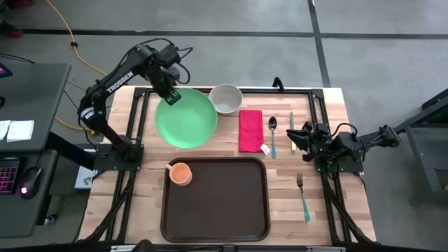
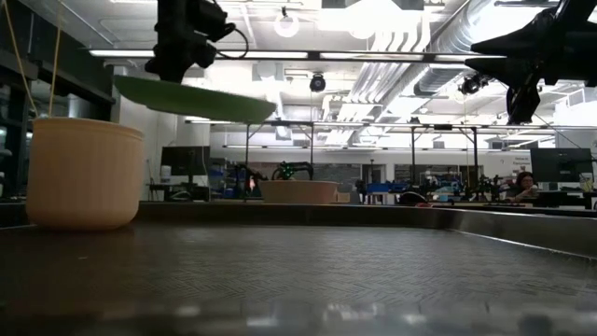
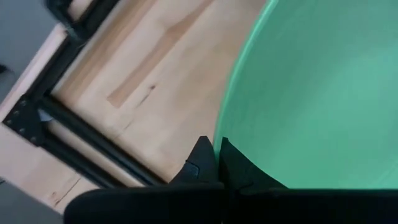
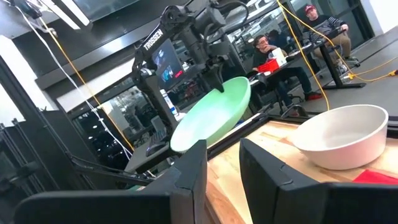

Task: Set up tray
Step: Put the green plate on the brown serving tray

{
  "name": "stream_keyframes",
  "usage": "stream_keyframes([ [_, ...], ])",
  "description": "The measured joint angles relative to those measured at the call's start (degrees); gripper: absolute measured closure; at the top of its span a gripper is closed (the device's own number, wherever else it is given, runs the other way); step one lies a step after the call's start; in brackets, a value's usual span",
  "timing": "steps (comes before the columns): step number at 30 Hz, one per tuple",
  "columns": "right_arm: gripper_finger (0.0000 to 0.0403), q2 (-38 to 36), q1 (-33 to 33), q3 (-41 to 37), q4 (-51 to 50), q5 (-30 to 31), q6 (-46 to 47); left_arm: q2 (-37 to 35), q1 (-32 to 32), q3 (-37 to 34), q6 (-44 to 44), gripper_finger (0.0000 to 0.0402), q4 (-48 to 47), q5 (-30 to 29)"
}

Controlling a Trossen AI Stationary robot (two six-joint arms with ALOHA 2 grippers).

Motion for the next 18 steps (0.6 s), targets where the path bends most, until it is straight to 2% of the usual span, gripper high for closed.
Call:
stream_keyframes([
  [18, 0.0329, 0.02, 0.00, 0.01, -9.58, -5.18, -0.06, 0.00, -12.74, 0.00, -5.06, 0.0388, 0.68, 6.20],
])
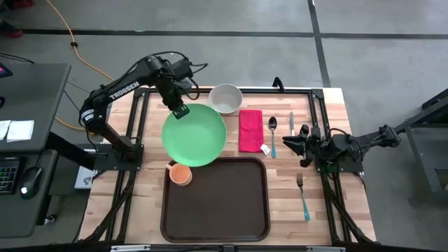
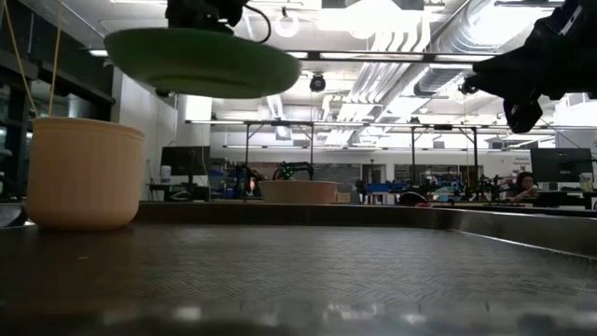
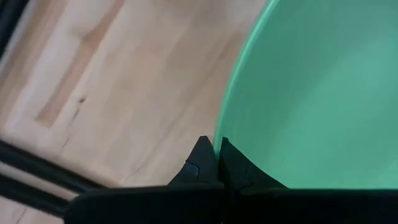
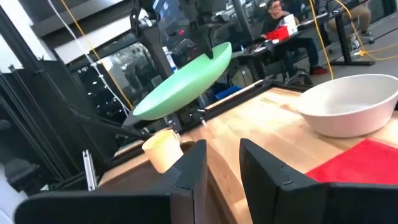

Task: Set up tray
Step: Put the green plate on the brown serving tray

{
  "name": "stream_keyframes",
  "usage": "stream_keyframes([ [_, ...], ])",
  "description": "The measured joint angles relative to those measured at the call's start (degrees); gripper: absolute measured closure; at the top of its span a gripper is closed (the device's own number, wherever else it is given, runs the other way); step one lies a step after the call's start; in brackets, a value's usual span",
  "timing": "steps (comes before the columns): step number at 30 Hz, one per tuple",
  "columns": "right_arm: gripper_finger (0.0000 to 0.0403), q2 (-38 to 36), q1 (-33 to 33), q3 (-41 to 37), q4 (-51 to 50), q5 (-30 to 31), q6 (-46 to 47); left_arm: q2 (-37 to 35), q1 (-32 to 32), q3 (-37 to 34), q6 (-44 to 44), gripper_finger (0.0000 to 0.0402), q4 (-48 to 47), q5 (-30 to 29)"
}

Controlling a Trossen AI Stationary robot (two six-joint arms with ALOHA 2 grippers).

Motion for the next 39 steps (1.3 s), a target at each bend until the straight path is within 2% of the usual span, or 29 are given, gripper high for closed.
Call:
stream_keyframes([
  [10, 0.0329, -0.02, 0.01, 0.06, -0.35, -0.41, -1.01, 0.00, -5.87, 3.07, -3.27, 0.0388, 1.15, 1.86],
  [17, 0.0329, -0.02, 0.01, 0.06, -0.40, -0.42, -1.01, 0.00, -6.86, 5.90, -4.58, 0.0388, 0.78, 0.82],
  [30, 0.0329, -0.02, -0.01, 0.06, -0.44, -0.40, -1.01, 0.00, -9.52, 5.95, -5.76, 0.0388, 1.21, 1.06],
  [39, 0.0329, -0.02, -0.01, 0.04, -0.44, -0.39, -1.01, 0.83, -15.55, 5.97, -8.92, 0.0388, 3.56, 1.24],
])
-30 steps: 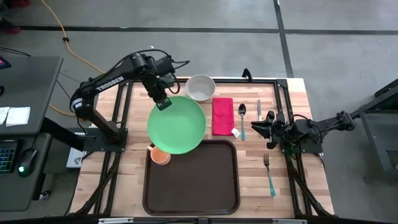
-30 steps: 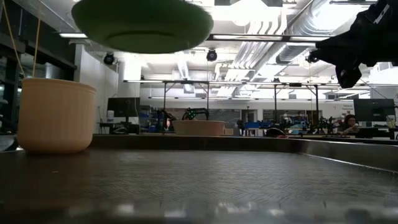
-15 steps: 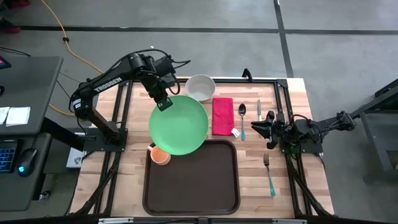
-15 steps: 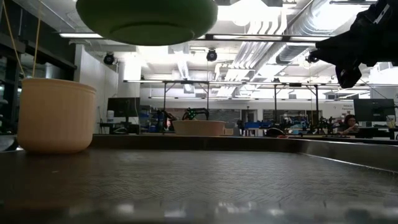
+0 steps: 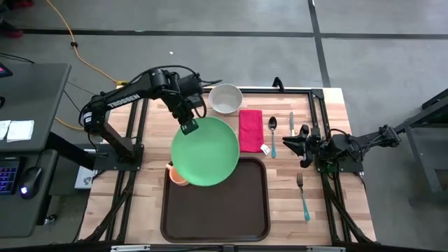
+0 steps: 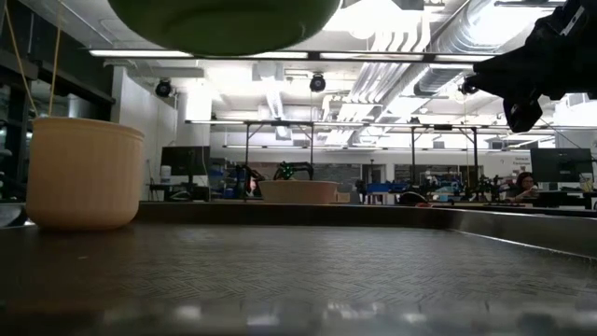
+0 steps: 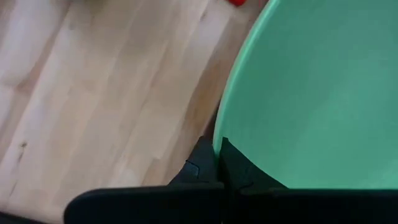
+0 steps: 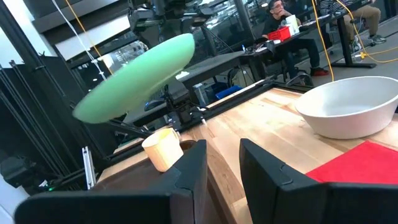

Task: Set up tray
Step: Put the green plate on the brown serving tray

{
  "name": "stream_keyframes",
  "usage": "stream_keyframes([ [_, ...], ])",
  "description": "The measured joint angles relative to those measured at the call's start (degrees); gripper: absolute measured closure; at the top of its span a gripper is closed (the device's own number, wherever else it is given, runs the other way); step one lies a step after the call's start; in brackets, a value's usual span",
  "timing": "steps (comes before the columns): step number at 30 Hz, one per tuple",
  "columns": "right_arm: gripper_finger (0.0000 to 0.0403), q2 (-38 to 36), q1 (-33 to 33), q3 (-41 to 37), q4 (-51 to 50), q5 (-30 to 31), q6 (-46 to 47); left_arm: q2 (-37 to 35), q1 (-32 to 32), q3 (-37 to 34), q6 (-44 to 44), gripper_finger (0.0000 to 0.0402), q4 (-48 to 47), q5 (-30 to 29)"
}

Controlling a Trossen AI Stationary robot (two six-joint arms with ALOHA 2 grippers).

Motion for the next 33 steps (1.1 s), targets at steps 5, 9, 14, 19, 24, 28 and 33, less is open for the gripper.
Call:
stream_keyframes([
  [5, 0.0329, 0.00, 0.01, 0.01, 0.00, 0.00, 0.01, 0.22, -2.83, 0.00, -2.15, 0.0388, 0.88, -0.15],
  [9, 0.0329, 0.00, 0.02, 0.00, 0.00, 0.00, 0.00, 0.20, -4.98, -0.01, -4.30, 0.0388, 2.14, -0.81],
  [14, 0.0329, 0.00, 0.00, 0.00, 0.02, 0.00, 0.02, 0.78, -7.48, 0.00, -6.10, 0.0388, 2.44, -0.88],
  [19, 0.0329, 0.00, 0.00, 0.00, 0.04, 0.00, 0.02, 1.50, -9.87, -0.03, -7.40, 0.0388, 3.47, -1.00],
  [24, 0.0329, 0.00, 0.00, 0.00, 0.07, 0.00, 0.04, 2.59, -11.71, -0.05, -8.57, 0.0388, 4.12, -0.79],
  [28, 0.0329, 0.00, 0.01, 0.00, 0.09, 0.00, 0.04, 3.22, -12.53, -0.17, -8.65, 0.0388, 4.65, -0.51],
  [33, 0.0329, 0.00, 0.00, 0.00, 0.09, -0.12, 0.04, 4.55, -13.21, -0.22, -8.72, 0.0388, 4.67, -0.14],
])
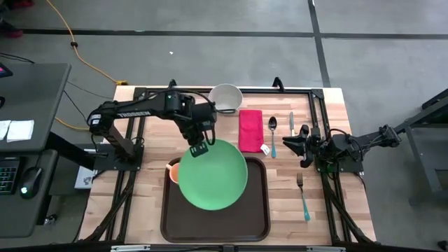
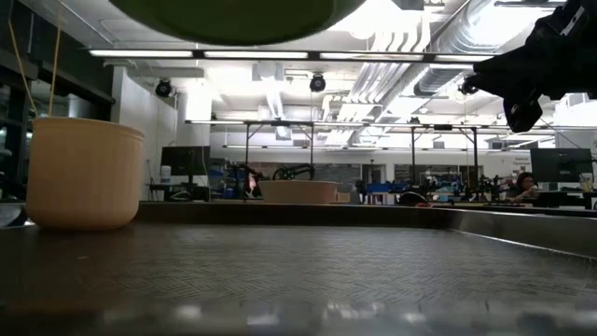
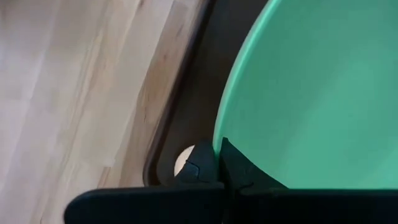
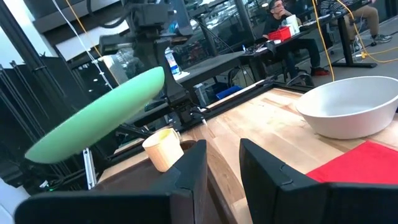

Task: Set up tray
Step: Put the green plate on the brown serving tray

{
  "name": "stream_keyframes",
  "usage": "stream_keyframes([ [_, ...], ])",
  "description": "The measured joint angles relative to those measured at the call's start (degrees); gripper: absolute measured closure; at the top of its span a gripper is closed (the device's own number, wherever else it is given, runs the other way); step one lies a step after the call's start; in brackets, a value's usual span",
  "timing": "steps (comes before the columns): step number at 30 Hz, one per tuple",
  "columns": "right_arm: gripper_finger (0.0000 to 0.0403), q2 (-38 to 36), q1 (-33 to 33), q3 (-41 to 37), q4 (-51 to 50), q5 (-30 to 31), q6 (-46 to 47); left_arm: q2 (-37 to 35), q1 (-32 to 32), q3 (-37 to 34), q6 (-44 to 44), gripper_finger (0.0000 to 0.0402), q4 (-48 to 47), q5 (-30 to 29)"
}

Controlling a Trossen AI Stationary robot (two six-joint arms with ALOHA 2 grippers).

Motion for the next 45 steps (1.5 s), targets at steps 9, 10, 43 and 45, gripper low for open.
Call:
stream_keyframes([
  [9, 0.0329, 0.00, 0.01, -0.02, 0.00, -0.04, 0.00, 1.47, -1.33, 0.13, 0.00, 0.0388, 1.40, 1.56],
  [10, 0.0329, 0.00, 0.00, -0.02, 0.00, -0.05, 0.00, 1.47, -1.44, 0.13, -0.10, 0.0388, 1.43, 1.75],
  [43, 0.0329, 0.00, 0.01, -0.04, -0.06, -0.25, 0.04, 6.64, -6.38, 0.02, -2.77, 0.0388, 4.89, 4.04],
  [45, 0.0329, 0.00, 0.00, -0.04, -0.02, -0.27, 0.06, 7.03, -6.56, 0.08, -2.77, 0.0388, 5.04, 4.02],
])
